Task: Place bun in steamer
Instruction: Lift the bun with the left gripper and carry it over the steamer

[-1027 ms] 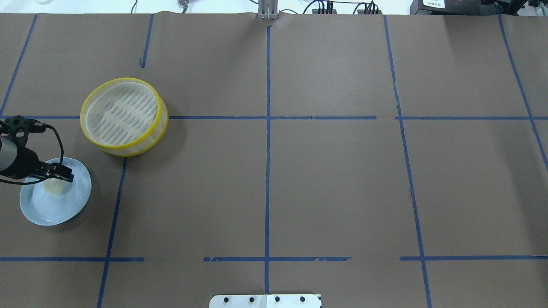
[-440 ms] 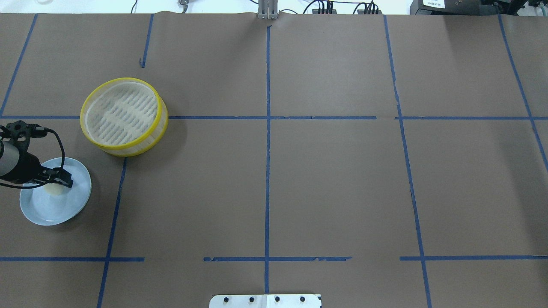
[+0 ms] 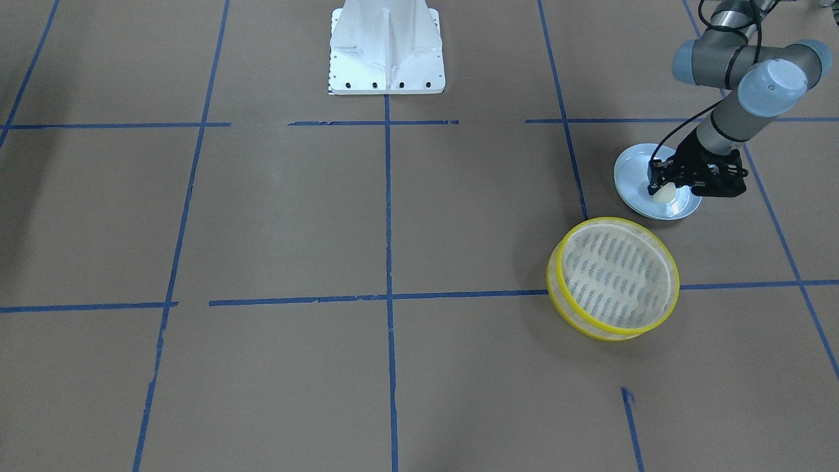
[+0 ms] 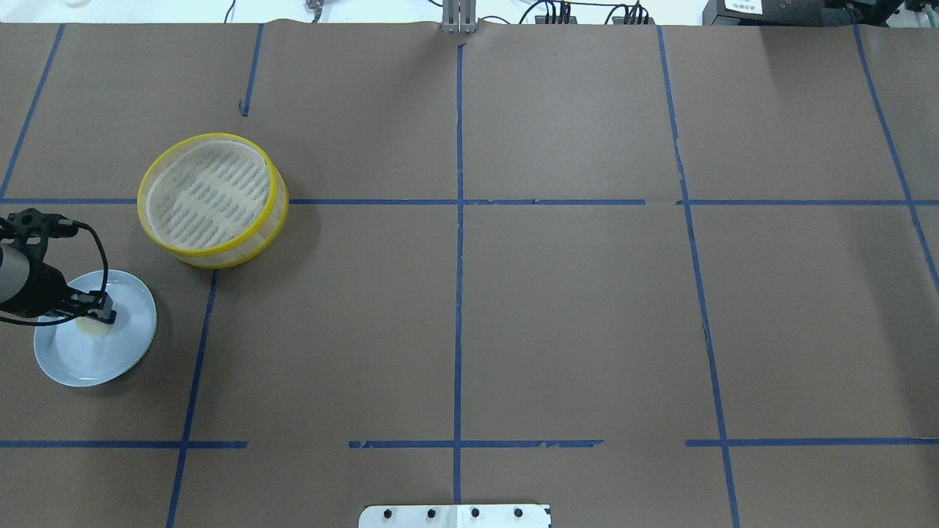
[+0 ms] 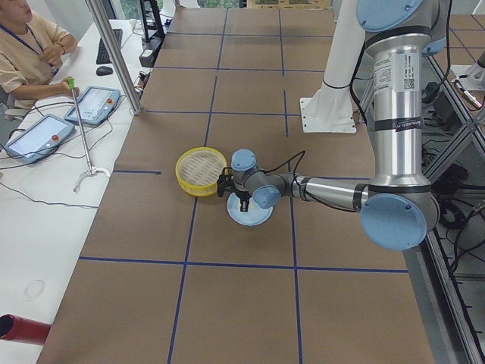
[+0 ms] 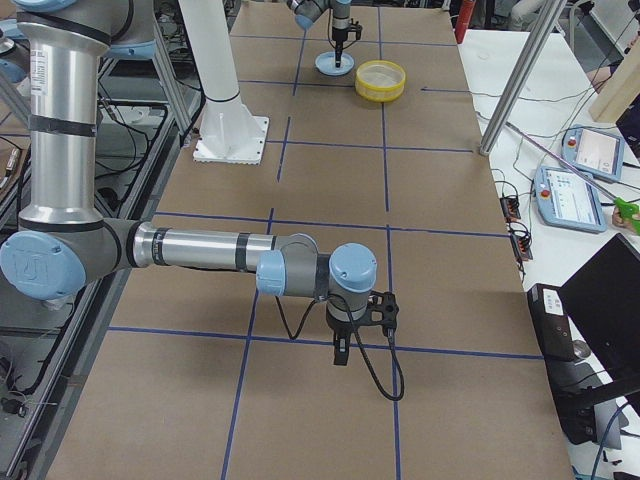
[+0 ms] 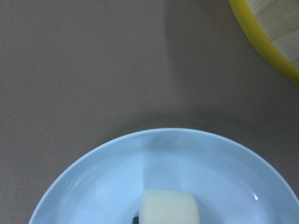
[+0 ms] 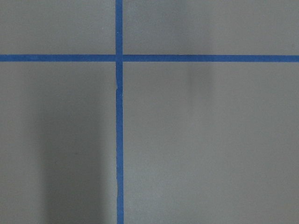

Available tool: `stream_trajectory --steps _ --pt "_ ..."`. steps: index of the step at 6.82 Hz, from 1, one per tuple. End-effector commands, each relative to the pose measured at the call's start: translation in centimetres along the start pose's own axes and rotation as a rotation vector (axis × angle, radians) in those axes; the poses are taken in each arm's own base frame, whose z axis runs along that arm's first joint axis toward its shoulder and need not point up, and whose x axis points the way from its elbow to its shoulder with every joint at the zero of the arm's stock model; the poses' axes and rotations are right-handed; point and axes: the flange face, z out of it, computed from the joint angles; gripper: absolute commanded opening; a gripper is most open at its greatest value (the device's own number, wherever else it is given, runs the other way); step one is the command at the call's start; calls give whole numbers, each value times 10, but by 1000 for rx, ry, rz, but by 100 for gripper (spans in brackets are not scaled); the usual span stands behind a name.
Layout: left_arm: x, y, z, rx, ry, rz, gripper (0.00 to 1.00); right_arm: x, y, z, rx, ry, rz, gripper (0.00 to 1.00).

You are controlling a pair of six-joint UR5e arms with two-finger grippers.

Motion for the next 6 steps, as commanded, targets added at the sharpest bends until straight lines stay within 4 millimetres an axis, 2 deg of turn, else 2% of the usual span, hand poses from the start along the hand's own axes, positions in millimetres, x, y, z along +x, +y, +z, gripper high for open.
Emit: stream_trajectory --steps 1,2,3,4,5,6 --pt "9 3 -22 28 26 14 33 0 0 0 0 0 0 100" --pt "17 11 -41 46 48 29 33 0 0 0 0 0 0 100" --pt "29 10 -49 26 91 39 34 0 0 0 0 0 0 100" --pt "24 -3 -65 56 107 19 34 0 0 0 0 0 0 100" --pt "41 -25 -71 76 117 20 34 0 0 0 0 0 0 100" --pt "80 -61 -80 59 85 -24 34 0 0 0 0 0 0 100"
